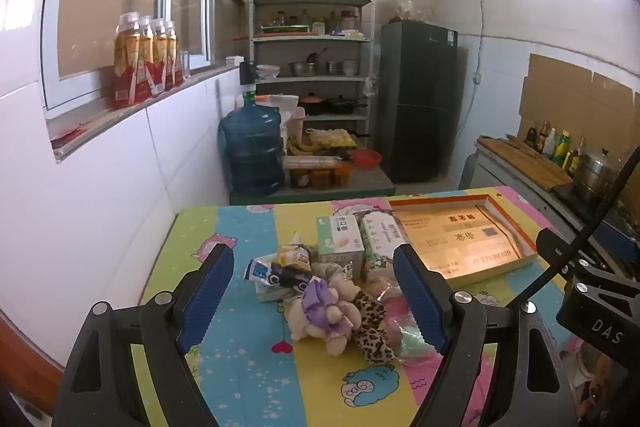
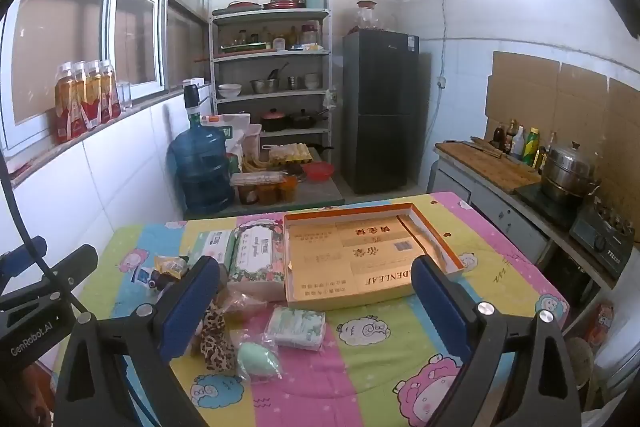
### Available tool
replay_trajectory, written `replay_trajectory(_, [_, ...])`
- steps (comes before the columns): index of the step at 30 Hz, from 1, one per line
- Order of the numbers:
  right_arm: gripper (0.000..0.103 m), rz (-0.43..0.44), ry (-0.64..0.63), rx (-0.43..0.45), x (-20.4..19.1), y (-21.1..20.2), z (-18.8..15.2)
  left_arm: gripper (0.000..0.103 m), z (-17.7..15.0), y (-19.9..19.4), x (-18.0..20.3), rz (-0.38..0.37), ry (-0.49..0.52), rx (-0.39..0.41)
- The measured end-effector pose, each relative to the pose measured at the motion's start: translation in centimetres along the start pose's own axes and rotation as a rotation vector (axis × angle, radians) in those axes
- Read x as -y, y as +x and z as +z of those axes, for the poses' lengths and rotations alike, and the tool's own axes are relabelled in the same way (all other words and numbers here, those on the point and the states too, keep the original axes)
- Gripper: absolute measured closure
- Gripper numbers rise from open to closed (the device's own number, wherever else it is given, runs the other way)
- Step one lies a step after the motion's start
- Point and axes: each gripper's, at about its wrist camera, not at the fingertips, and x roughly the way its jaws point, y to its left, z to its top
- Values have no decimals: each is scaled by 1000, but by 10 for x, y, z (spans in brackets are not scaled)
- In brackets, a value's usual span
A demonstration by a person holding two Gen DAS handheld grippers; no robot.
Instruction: Organize soft objects
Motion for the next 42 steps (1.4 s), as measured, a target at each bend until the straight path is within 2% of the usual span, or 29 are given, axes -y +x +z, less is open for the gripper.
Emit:
replay_trajectory(13, [6, 15, -3, -1, -5, 3, -10, 20, -5, 5, 6, 0, -4, -21])
replay_trajectory(17, [6, 18, -2, 0, -6, 0, -13, 20, -3, 4, -3, -11, -22, -30])
replay_trajectory(19, [6, 24, -7, -14, -8, 3, -5, 20, -4, 5, -5, -11, -26, -31])
replay_trajectory(42, [6, 45, -3, -35, -13, 12, -4, 20, -4, 11, -10, -9, -42, -42])
